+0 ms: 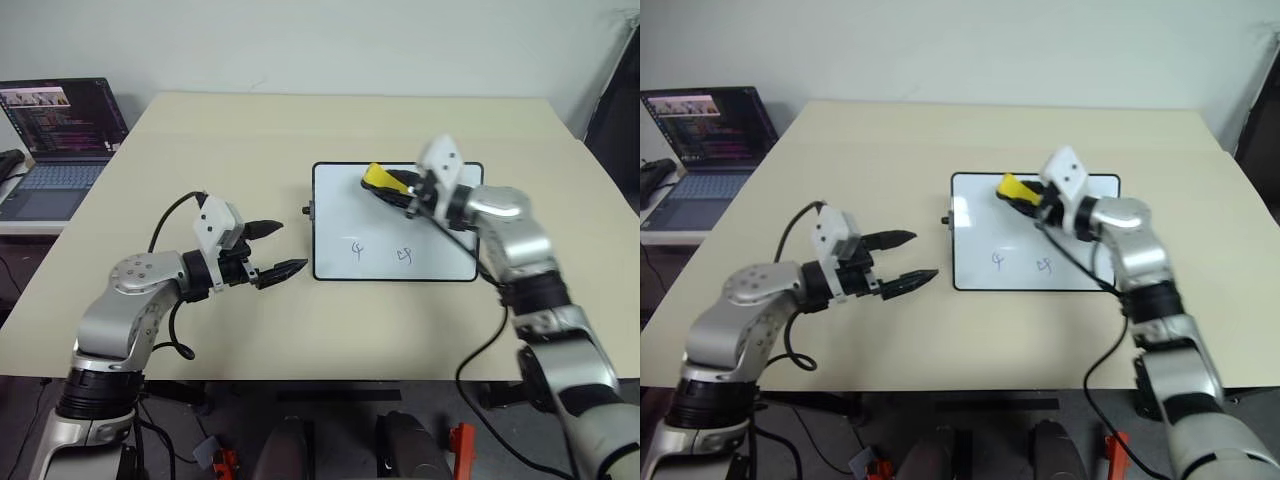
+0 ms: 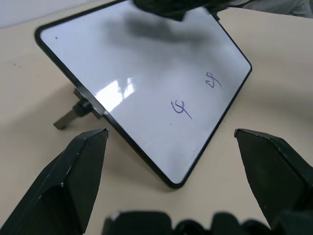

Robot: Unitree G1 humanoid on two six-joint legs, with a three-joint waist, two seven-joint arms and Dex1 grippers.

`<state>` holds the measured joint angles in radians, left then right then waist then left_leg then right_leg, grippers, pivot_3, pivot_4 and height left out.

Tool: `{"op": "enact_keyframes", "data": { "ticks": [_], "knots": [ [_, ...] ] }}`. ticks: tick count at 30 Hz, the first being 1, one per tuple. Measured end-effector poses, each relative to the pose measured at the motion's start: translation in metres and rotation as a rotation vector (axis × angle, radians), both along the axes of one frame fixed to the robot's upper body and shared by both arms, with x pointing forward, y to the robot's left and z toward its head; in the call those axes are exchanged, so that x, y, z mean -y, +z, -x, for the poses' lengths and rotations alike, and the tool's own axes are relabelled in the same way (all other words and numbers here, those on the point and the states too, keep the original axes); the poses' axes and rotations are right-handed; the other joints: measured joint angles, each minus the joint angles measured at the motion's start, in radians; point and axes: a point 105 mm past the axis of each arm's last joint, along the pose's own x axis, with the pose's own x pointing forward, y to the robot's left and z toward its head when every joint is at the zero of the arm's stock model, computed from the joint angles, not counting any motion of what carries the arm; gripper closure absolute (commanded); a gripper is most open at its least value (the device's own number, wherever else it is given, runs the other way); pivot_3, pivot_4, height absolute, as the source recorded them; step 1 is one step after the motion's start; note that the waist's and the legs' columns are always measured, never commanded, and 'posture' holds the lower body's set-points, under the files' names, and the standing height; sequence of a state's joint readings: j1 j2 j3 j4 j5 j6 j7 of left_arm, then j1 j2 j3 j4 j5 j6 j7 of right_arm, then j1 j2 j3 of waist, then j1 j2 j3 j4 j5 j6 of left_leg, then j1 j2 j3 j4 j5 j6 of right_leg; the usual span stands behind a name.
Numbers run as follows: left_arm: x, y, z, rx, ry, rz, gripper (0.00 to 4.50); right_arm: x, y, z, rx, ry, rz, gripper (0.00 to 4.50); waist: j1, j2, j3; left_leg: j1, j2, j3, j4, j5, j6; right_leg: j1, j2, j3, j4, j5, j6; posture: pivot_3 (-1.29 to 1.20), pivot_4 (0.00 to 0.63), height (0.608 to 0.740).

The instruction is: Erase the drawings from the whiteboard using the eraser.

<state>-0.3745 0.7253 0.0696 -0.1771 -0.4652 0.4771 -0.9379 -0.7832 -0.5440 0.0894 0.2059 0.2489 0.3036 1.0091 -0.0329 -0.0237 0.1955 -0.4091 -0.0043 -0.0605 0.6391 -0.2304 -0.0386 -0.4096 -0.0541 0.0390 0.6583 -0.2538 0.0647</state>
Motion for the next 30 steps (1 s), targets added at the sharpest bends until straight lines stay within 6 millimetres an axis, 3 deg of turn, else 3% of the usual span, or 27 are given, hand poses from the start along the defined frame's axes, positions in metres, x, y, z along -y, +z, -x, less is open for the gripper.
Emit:
{"op": "enact_keyframes", "data": {
  "ticks": [3, 10, 14, 30],
  "knots": [
    [-0.011, 0.007, -0.003, 0.007, 0.0, -0.036, 0.0, 0.048, -0.016, 0.019, -0.087, -0.068, 0.091, 3.4, 0.004, 0.0, 0.0, -0.003, -0.001, 0.001, 0.0, -0.001, -0.001, -0.002, -0.001, 0.0, -0.002, -0.001, 0.0, 0.0, 0.15, 0.74],
    [-0.022, 0.014, -0.006, 0.017, -0.032, -0.076, 0.0, 0.136, -0.033, 0.052, -0.185, -0.255, 0.142, 3.4, 0.001, 0.0, 0.0, -0.001, -0.001, 0.003, 0.0, -0.001, -0.001, 0.0, 0.0, 0.001, -0.002, -0.001, 0.001, 0.0, 0.15, 0.74],
    [-0.021, 0.005, -0.006, -0.011, -0.053, -0.084, 0.0, 0.161, -0.042, 0.066, -0.236, -0.316, 0.164, 3.4, -0.004, 0.0, 0.0, 0.001, 0.0, 0.005, 0.0, -0.001, -0.001, 0.0, 0.0, 0.003, -0.001, -0.001, 0.001, 0.0, 0.15, 0.74],
    [-0.018, -0.002, -0.003, -0.04, -0.081, -0.083, 0.0, 0.162, -0.035, 0.078, -0.236, -0.279, 0.163, 3.4, 0.0, 0.0, 0.0, 0.001, 0.0, 0.004, 0.003, -0.001, -0.001, 0.002, 0.0, 0.003, 0.0, -0.002, 0.002, 0.0, 0.15, 0.74]
  ]
}}
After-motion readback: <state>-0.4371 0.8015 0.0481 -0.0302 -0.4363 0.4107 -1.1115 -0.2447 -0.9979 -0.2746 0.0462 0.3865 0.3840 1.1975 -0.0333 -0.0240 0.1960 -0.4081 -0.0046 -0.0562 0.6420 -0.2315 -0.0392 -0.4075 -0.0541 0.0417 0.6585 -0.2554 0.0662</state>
